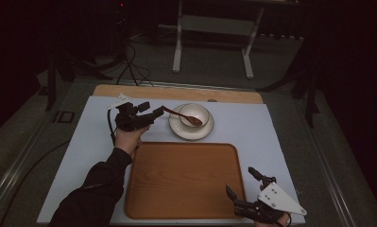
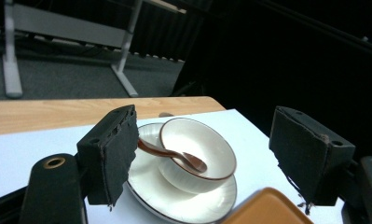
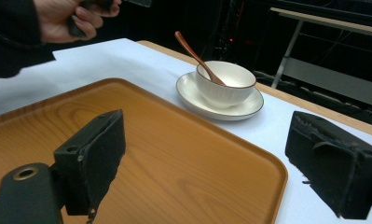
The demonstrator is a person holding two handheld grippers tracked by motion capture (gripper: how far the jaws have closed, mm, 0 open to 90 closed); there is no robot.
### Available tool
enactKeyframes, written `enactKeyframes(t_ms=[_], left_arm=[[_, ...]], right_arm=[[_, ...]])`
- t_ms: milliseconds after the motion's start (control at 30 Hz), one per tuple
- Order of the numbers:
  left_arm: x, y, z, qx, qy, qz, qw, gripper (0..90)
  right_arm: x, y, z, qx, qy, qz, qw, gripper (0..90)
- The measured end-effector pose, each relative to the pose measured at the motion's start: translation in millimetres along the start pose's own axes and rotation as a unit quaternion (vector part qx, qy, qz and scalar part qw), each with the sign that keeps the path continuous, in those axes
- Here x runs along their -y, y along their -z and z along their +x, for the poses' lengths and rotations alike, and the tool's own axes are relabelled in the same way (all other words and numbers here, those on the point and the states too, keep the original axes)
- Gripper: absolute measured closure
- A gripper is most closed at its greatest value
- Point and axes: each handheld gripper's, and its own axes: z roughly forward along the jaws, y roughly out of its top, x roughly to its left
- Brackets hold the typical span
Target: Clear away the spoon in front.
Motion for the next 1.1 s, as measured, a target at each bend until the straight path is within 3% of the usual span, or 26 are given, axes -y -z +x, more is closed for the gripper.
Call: enactKeyframes(t_ms=[300,333,500,633,800,1100], left_arm=[[15.8,-27.6,10.5,-0.024,0.045,0.003,0.9987,22.7],[19.5,-33.0,11.9,-0.041,0.053,-0.002,0.9978,22.8],[25.9,-45.8,16.0,-0.058,0.084,-0.006,0.9947,22.9],[31.5,-56.5,18.0,-0.073,0.097,-0.002,0.9926,26.5],[37.8,-65.6,22.8,-0.079,0.106,0.011,0.9912,29.6],[41.9,-77.3,24.4,-0.070,0.139,0.005,0.9878,47.8]], right_arm=[[0.7,-0.4,-0.3,-0.003,-0.002,0.001,1.0000,12.1],[0.8,-0.3,-0.1,-0.003,-0.002,0.001,1.0000,12.1],[2.1,-1.0,-0.5,-0.004,-0.002,0.007,1.0000,12.2],[3.0,-0.7,-0.7,-0.005,-0.002,0.007,1.0000,12.2],[3.4,-0.3,-1.0,-0.006,-0.002,0.007,1.0000,12.2],[4.3,-1.1,-2.1,-0.010,-0.006,0.009,0.9999,12.2]])
